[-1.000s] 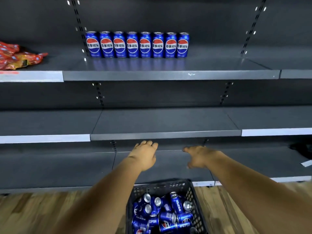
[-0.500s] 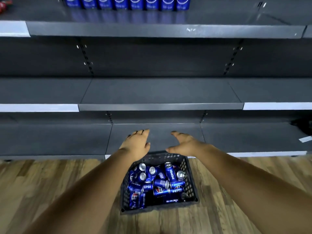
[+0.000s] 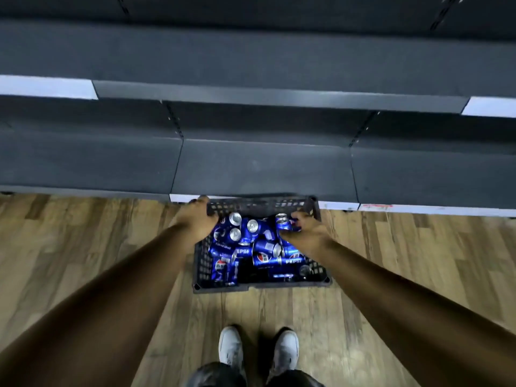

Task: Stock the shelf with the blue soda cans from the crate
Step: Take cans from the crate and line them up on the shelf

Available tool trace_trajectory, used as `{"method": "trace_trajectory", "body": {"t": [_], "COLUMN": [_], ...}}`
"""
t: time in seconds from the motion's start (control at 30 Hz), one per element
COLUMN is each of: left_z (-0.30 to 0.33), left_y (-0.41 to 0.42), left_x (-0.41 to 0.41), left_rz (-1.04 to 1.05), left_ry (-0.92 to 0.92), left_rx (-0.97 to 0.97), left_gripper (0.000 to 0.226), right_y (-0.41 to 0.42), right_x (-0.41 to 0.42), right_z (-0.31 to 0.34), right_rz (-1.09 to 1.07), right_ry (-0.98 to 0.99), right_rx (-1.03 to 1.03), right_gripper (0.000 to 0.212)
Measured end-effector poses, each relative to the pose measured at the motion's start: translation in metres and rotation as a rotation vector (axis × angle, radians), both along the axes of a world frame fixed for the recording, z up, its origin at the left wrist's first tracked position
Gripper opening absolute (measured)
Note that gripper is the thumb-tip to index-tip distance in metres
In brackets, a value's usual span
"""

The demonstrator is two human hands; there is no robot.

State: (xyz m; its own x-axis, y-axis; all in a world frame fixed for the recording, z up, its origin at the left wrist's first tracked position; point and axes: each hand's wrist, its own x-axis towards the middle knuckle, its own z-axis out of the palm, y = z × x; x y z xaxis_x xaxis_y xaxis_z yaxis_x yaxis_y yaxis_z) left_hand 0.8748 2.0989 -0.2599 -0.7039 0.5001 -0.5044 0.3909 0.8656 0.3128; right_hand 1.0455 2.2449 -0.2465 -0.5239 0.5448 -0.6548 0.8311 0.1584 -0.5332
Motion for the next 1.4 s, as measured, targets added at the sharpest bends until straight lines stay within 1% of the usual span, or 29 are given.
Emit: {"method": "trace_trajectory", "body": {"t": [0.07, 0.13, 0.17, 0.23, 0.27, 0.3, 0.33, 0.37, 0.43, 0.53, 0.57, 0.67, 0.77, 0.87, 1.0, 1.07, 1.17, 1.3, 1.37, 1.4], "left_z": [-0.019, -0.041, -0.054, -0.08, -0.095, -0.108, -0.12, -0.131, -0.149, -0.18, -0.19, -0.218, -0.246, -0.286, -0.343, -0.364, -0.394, -0.419, -0.424, -0.428], "left_y": [-0.001, 0.0, 0.0, 0.0, -0.001, -0.003, -0.005, -0.008, -0.011, -0.016, -0.017, -0.018, -0.013, -0.009, -0.006, -0.002, 0.002, 0.009, 0.016, 0.019], "left_x": [0.002, 0.01, 0.013, 0.02, 0.022, 0.023, 0.024, 0.026, 0.03, 0.032, 0.033, 0.035, 0.035, 0.033, 0.035, 0.039, 0.044, 0.053, 0.055, 0.054], "left_rz": [0.046, 0.149, 0.222, 0.438, 0.551, 0.636, 0.696, 0.732, 0.777, 0.837, 0.849, 0.917, 1.086, 1.168, 1.255, 1.26, 1.181, 0.962, 0.87, 0.841], "left_ry": [-0.037, -0.112, -0.148, -0.233, -0.257, -0.284, -0.316, -0.348, -0.411, -0.495, -0.508, -0.53, -0.579, -0.548, -0.351, -0.269, -0.231, -0.157, -0.103, -0.078], "left_rx": [0.012, 0.047, 0.086, 0.161, 0.184, 0.19, 0.188, 0.172, 0.127, 0.122, 0.123, 0.12, 0.233, 0.292, 0.335, 0.346, 0.302, 0.206, 0.202, 0.215], "left_gripper": [0.045, 0.043, 0.035, 0.009, 0.005, 0.009, 0.02, 0.027, 0.024, 0.041, 0.041, 0.03, 0.019, 0.017, 0.021, 0.023, 0.025, 0.023, 0.023, 0.023], "right_y": [-0.004, -0.008, -0.011, -0.014, -0.015, -0.016, -0.016, -0.015, -0.013, -0.008, -0.006, -0.004, -0.001, 0.006, 0.014, 0.02, 0.035, 0.058, 0.069, 0.075], "right_x": [0.006, 0.01, 0.011, 0.014, 0.016, 0.019, 0.021, 0.024, 0.028, 0.034, 0.036, 0.039, 0.04, 0.033, 0.018, 0.01, -0.003, -0.015, -0.022, -0.026], "right_z": [-0.017, -0.036, -0.047, -0.071, -0.082, -0.094, -0.105, -0.116, -0.135, -0.167, -0.178, -0.208, -0.234, -0.262, -0.31, -0.333, -0.367, -0.41, -0.426, -0.433], "right_rz": [0.033, 0.007, -0.003, -0.026, -0.045, -0.061, -0.065, -0.067, -0.061, -0.073, -0.083, -0.072, -0.047, -0.067, -0.119, -0.122, -0.138, -0.059, -0.067, -0.079], "right_ry": [-0.018, -0.031, -0.049, -0.067, -0.068, -0.077, -0.095, -0.109, -0.129, -0.157, -0.168, -0.201, -0.206, -0.195, -0.154, -0.162, -0.156, -0.179, -0.193, -0.169], "right_rx": [0.018, -0.011, -0.028, -0.053, -0.065, -0.074, -0.079, -0.086, -0.096, -0.106, -0.105, -0.083, -0.009, 0.034, 0.099, 0.174, 0.249, 0.381, 0.444, 0.468], "right_gripper": [0.057, 0.05, 0.047, 0.047, 0.049, 0.05, 0.049, 0.049, 0.047, 0.042, 0.042, 0.041, 0.032, 0.019, 0.026, 0.027, 0.034, 0.049, 0.059, 0.064]}}
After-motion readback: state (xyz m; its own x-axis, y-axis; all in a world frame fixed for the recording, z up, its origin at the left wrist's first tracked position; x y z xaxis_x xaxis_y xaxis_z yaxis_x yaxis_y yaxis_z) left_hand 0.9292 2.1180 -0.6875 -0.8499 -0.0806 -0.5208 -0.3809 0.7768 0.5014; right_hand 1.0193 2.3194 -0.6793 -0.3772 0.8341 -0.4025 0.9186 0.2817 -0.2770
